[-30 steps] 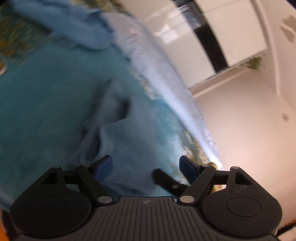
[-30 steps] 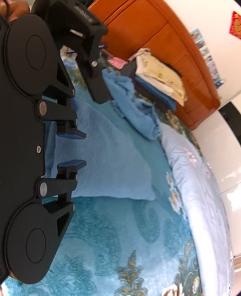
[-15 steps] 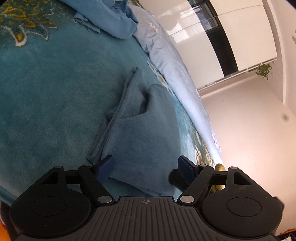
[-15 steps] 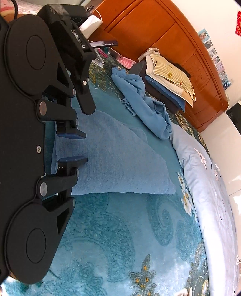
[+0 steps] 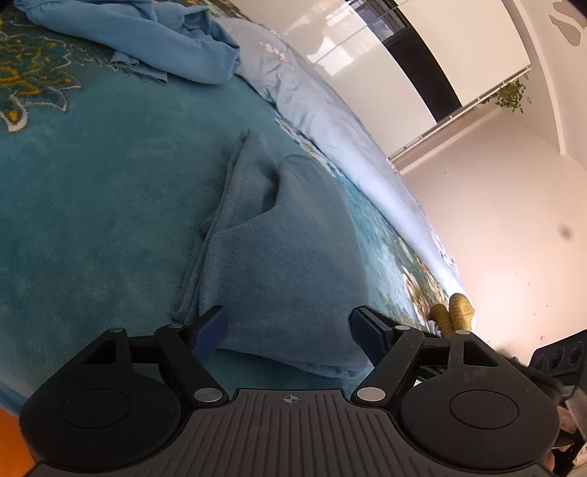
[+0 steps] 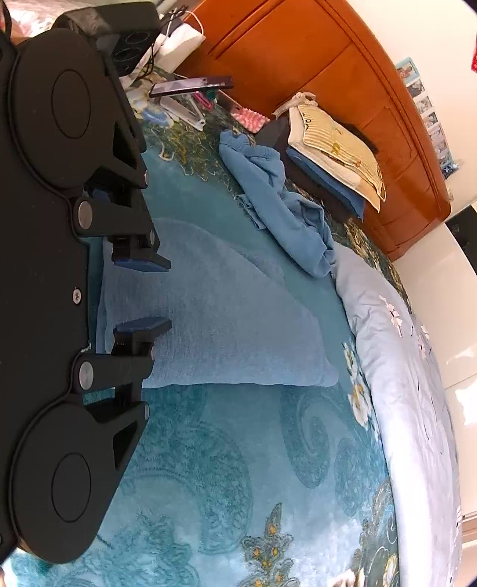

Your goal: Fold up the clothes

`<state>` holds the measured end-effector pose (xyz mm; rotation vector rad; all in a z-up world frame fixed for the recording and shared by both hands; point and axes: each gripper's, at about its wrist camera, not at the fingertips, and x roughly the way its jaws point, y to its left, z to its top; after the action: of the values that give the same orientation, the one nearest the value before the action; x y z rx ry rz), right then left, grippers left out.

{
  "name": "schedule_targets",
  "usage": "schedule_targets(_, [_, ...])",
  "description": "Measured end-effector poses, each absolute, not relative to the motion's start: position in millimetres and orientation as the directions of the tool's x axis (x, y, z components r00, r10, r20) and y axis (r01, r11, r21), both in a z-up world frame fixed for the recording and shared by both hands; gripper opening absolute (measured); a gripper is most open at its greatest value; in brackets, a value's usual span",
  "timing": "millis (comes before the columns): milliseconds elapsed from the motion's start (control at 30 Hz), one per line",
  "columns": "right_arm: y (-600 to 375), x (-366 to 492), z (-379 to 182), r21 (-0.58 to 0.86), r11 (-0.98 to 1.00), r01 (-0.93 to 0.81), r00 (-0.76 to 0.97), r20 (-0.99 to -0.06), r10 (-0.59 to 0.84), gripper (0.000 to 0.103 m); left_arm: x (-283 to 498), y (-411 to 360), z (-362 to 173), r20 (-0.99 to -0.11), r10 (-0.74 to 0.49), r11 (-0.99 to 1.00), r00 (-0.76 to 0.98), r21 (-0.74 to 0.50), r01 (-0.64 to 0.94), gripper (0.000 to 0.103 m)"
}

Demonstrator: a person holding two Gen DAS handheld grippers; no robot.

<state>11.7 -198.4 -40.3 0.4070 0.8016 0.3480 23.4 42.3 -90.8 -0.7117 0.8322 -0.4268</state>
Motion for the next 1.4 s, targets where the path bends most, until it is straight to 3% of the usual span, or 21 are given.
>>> schedule_targets(467, [-191,25,-39,0.423,0.894,-0.151,0.633,-0.653,0.416,0.032,21,47,-92,-0.494,-0.613,0.668,0.616,-0.741,0.07,0.074])
schedule_targets(667, [-211,16,-27,0.447,0.888,-0.107,0.692,-0.608,0.389,0.046,6,53,-76,-0.492,-0.62,0.652,0.611,-0.756,0.052,0.077])
schedule_targets(767, [-232,13,-33,0.47,0.882,-0.036,0.702,-0.616,0.357,0.046,2,57,-82,-0.518,-0.615,0.638,0.595,-0.77,-0.011,0.077])
schedule_targets(1033, [-260,5,-50,0.492,0.868,0.068,0.68,-0.66,0.321,0.048,9,67,-113,-0.44,-0.62,0.469,0.65,-0.872,-0.143,0.076])
schedule_targets(1267, [-265,7,-50,0.492,0.868,0.066,0.685,-0.655,0.319,0.05,9,87,-132,-0.346,-0.595,0.306,0.726,-0.932,-0.194,0.066])
schedule_targets(1300, [-265,7,-50,0.493,0.867,0.068,0.684,-0.656,0.32,0.05,10,88,-132,-0.328,-0.604,0.296,0.727,-0.938,-0.178,0.064])
schedule_targets(1333, [-265,8,-51,0.495,0.866,0.069,0.683,-0.657,0.32,0.051,10,89,-132,-0.309,-0.612,0.286,0.728,-0.945,-0.161,0.055])
schedule_targets(1400, [-264,8,-53,0.499,0.864,0.07,0.678,-0.659,0.326,0.051,12,92,-134,-0.3,-0.619,0.276,0.725,-0.948,-0.157,0.053])
